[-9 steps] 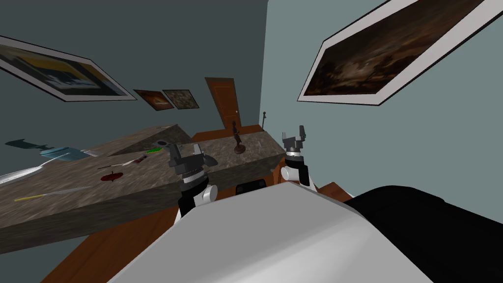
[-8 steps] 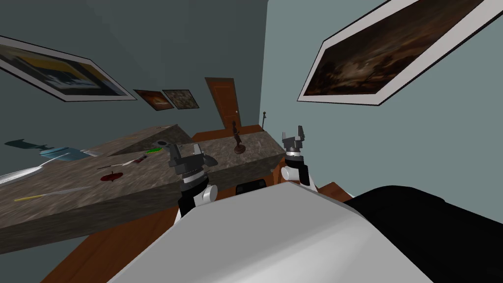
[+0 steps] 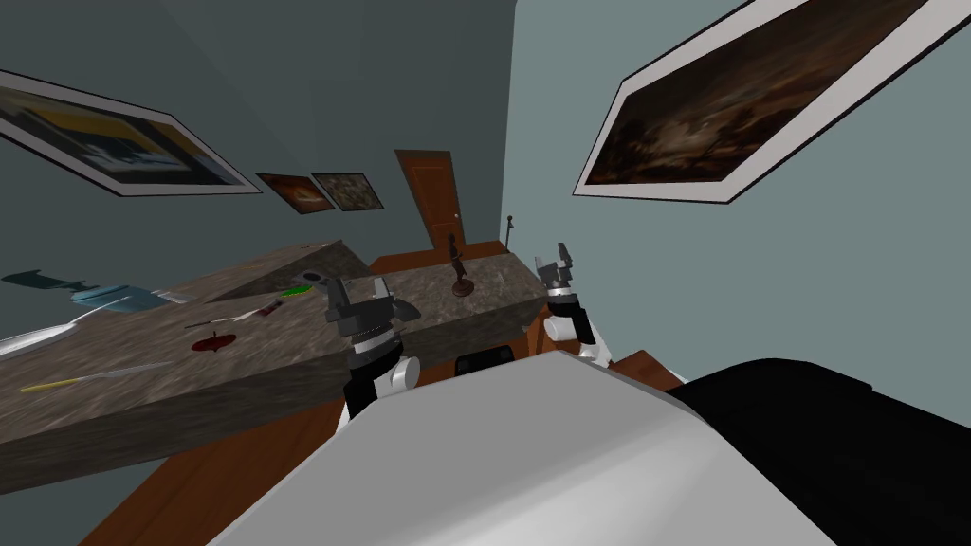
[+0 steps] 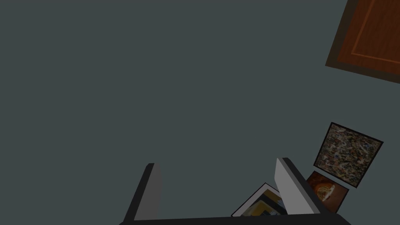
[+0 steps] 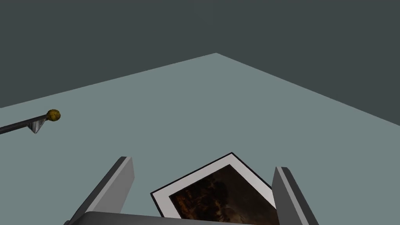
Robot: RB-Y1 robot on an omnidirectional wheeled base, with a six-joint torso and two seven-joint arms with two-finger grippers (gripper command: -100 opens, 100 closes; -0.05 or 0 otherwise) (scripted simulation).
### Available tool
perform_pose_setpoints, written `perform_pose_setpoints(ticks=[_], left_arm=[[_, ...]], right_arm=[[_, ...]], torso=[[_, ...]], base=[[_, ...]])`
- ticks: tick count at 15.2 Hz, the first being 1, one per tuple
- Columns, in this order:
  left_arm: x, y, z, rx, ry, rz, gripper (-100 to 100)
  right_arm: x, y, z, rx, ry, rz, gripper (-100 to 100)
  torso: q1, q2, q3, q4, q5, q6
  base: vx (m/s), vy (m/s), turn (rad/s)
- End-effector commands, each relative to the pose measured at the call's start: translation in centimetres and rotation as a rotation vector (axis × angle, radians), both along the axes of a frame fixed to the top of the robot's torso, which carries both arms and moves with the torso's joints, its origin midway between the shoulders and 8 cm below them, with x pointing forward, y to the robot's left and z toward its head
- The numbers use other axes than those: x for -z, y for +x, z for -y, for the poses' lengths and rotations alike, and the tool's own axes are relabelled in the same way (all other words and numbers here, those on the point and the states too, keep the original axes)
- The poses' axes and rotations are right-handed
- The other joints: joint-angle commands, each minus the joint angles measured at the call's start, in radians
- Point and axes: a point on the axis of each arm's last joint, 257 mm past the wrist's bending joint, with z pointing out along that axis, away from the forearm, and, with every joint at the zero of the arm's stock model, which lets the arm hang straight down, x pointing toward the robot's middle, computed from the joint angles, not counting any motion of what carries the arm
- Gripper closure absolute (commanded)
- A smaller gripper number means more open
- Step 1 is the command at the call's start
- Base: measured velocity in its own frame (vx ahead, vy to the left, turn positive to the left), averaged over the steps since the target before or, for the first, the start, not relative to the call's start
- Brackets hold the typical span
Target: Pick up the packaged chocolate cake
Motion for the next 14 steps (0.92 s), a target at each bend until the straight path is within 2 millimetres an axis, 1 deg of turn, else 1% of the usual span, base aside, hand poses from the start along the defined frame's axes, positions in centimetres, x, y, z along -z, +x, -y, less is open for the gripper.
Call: perform_pose_setpoints(ticks=[1,2,3,4,5,6,7,8,9,10,11,12,13,14], left_arm=[[0.0,0.0,0.0,0.000,0.000,0.000,0],[0.0,0.0,0.0,0.000,0.000,0.000,0],[0.0,0.0,0.0,0.000,0.000,0.000,0],[0.0,0.0,0.0,0.000,0.000,0.000,0],[0.0,0.0,0.0,0.000,0.000,0.000,0],[0.0,0.0,0.0,0.000,0.000,0.000,0],[0.0,0.0,0.0,0.000,0.000,0.000,0],[0.0,0.0,0.0,0.000,0.000,0.000,0],[0.0,0.0,0.0,0.000,0.000,0.000,0],[0.0,0.0,0.0,0.000,0.000,0.000,0],[0.0,0.0,0.0,0.000,0.000,0.000,0],[0.0,0.0,0.0,0.000,0.000,0.000,0],[0.0,0.0,0.0,0.000,0.000,0.000,0],[0.0,0.0,0.0,0.000,0.000,0.000,0]], right_arm=[[1.1,1.2,-0.1,-0.024,0.006,-0.037,-100],[2.0,2.5,0.0,-0.045,0.015,-0.071,-100],[2.5,3.5,0.0,-0.066,0.026,-0.093,-100],[3.0,3.9,0.1,-0.064,0.029,-0.108,-100],[3.5,5.0,0.1,-0.084,0.045,-0.132,-100],[4.1,5.3,0.3,-0.081,0.048,-0.148,-100],[4.6,6.5,0.4,-0.100,0.068,-0.173,-100],[5.3,6.8,0.5,-0.096,0.071,-0.190,-100],[5.7,7.9,0.7,-0.113,0.094,-0.215,-100],[6.5,8.3,0.9,-0.109,0.098,-0.233,-100],[6.9,9.6,1.0,-0.125,0.126,-0.256,-100],[7.7,9.9,1.2,-0.119,0.130,-0.276,-100],[7.7,9.9,1.2,-0.119,0.131,-0.278,-100],[8.5,11.3,1.5,-0.131,0.164,-0.310,-100]], torso=[[0.000,0.000,0.000,0.000,0.000,0.000],[0.000,0.000,0.000,0.000,0.000,0.000],[0.000,0.000,0.000,0.000,0.000,0.000],[0.000,0.000,0.000,0.000,0.000,0.000],[0.000,0.000,0.000,0.000,0.000,0.000],[0.001,0.000,0.000,0.000,0.000,0.000],[0.001,0.000,0.000,0.000,0.000,0.000],[0.000,0.000,0.000,0.000,0.000,0.000],[0.001,0.000,0.000,0.000,0.000,0.000],[0.000,0.000,0.000,0.000,0.000,0.000],[0.000,0.000,0.000,0.000,0.000,0.000],[0.000,0.000,0.000,0.000,0.000,0.000],[0.001,0.000,0.000,0.000,0.000,0.000],[0.000,0.000,0.000,0.000,0.000,0.000]], base=[[0.000,0.011,-0.012],[0.001,0.010,-0.016],[0.001,0.013,-0.023],[0.000,0.014,-0.020],[0.001,0.014,-0.019],[0.001,0.012,-0.011],[0.000,0.013,-0.020],[0.001,0.012,-0.013],[-0.001,0.013,-0.027],[0.000,0.012,-0.013],[0.000,0.013,-0.019],[0.000,0.013,-0.016],[0.001,0.009,-0.004],[0.001,0.009,-0.017]])
